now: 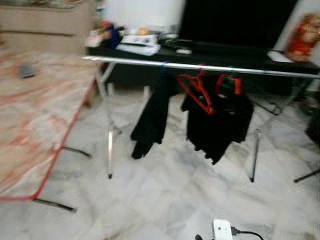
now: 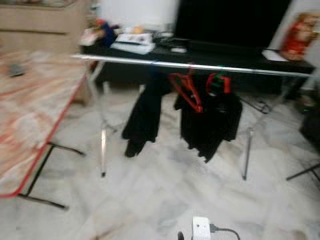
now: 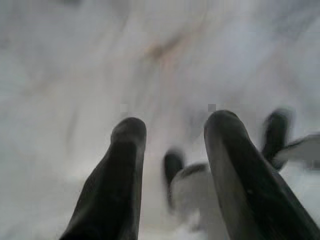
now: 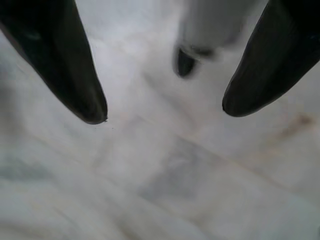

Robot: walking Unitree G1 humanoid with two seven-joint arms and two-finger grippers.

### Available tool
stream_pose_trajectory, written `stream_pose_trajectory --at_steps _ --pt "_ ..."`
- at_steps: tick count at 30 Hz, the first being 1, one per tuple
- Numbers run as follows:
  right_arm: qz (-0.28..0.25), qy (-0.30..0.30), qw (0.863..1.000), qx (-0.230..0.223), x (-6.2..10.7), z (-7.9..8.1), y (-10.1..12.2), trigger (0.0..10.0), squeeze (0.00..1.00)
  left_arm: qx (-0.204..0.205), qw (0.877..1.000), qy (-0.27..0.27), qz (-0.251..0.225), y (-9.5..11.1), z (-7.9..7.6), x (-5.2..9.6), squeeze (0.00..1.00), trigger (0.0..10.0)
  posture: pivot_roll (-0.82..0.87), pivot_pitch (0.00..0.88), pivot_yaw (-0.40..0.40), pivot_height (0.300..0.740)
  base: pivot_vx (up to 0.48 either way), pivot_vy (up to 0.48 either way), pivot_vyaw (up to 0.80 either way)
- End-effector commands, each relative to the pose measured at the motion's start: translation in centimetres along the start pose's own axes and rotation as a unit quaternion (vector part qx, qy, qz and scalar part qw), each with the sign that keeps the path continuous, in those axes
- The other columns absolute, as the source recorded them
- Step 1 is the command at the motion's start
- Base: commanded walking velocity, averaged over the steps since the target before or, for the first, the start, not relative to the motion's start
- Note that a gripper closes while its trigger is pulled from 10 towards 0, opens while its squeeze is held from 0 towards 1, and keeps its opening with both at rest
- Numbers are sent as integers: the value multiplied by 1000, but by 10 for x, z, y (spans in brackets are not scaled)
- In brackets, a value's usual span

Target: Hang hanger

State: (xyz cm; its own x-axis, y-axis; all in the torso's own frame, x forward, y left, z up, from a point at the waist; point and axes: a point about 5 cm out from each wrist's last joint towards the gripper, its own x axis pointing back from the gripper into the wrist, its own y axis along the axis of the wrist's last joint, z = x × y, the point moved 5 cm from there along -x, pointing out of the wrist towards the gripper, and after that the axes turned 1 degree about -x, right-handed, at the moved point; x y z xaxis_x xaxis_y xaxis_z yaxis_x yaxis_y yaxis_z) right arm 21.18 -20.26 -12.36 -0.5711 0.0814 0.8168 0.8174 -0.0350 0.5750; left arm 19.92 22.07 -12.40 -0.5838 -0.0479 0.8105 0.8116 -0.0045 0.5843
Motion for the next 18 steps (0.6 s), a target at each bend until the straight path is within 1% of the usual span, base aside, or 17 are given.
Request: stream_pose_trajectory --at_steps 1,13,16,18 --pt "-37 34 986 -156 -6 33 45 10000 0 39 998 -10 -52 29 -4 -3 0 10000 84 83 -69 740 337 0 0" --pt "-40 28 986 -162 -6 33 46 10000 0 37 998 -12 -53 30 -5 -3 0 10000 78 94 -66 740 335 0 0" --pt "-40 27 984 -170 -6 33 46 10000 0 38 998 -13 -53 29 -6 -3 0 10000 76 95 -66 740 334 0 -625" --pt "-41 28 985 -165 -6 33 47 10000 0 38 998 -13 -53 29 -6 -3 0 10000 76 95 -66 740 337 0 -766"
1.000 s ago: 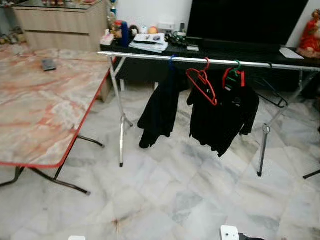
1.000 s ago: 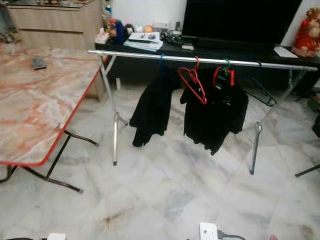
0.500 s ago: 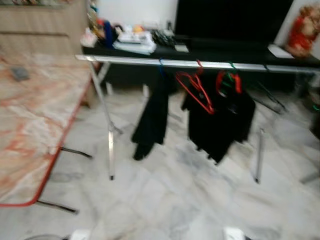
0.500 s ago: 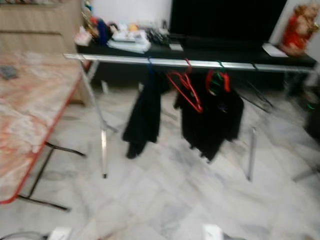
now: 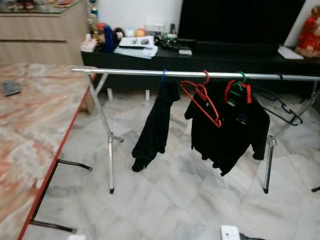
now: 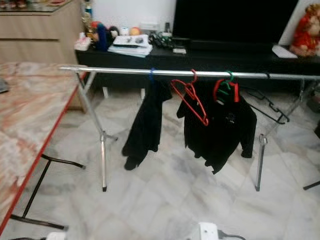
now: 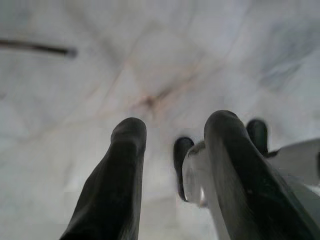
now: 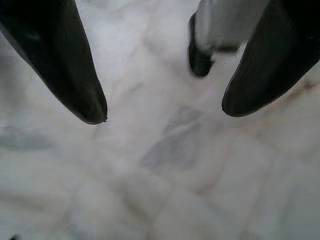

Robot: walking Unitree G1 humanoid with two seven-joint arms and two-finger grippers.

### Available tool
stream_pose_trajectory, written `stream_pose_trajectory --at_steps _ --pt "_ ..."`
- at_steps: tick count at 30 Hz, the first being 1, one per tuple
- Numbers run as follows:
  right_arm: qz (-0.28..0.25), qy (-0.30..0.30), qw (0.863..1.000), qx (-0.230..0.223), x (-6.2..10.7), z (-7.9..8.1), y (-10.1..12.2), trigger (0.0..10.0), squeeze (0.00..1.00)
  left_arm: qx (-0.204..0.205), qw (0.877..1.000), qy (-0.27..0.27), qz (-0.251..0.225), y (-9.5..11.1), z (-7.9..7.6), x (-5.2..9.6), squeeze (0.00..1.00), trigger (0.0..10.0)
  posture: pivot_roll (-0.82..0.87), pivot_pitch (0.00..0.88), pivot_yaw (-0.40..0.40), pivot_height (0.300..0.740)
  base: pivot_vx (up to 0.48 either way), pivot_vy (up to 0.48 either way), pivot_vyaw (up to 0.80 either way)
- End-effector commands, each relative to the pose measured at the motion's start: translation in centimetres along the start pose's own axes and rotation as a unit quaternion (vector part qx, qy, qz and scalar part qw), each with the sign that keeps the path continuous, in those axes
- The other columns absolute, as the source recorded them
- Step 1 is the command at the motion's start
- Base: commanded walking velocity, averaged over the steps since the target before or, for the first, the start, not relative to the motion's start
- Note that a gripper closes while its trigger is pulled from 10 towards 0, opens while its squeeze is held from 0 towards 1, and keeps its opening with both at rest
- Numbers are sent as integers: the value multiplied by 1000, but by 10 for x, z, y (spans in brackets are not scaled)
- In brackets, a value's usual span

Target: Hang hanger

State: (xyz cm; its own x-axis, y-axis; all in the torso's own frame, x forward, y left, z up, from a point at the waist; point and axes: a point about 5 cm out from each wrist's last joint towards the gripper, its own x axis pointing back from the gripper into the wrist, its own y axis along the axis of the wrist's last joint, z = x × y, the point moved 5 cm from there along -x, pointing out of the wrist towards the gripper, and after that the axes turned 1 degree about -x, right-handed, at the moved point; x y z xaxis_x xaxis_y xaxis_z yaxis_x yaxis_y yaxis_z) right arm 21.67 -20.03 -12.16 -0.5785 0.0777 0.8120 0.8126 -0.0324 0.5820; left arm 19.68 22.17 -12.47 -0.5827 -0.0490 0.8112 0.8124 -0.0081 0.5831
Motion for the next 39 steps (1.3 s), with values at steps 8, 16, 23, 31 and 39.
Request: stream_pose_trajectory --at_steps 8,16,23,31,39 --pt "-41 26 985 -164 -5 30 43 10000 0 41 998 -14 -52 31 -7 -4 0 10000 75 98 -67 740 336 0 -202" --pt "-42 29 986 -161 -5 31 43 10000 0 41 998 -14 -49 29 -7 -4 0 10000 77 99 -64 740 334 0 0" --pt "-41 32 986 -160 -5 32 43 10000 0 39 998 -15 -45 27 -8 -4 0 10000 73 97 -59 740 324 0 0" --pt "-40 33 986 -158 -5 32 42 10000 0 32 999 -9 -43 26 -7 -4 0 10000 77 92 -60 740 269 0 0" --pt "-41 32 987 -150 -5 31 42 10000 0 30 999 -6 -40 24 -6 -4 0 10000 72 84 -64 740 0 0 0"
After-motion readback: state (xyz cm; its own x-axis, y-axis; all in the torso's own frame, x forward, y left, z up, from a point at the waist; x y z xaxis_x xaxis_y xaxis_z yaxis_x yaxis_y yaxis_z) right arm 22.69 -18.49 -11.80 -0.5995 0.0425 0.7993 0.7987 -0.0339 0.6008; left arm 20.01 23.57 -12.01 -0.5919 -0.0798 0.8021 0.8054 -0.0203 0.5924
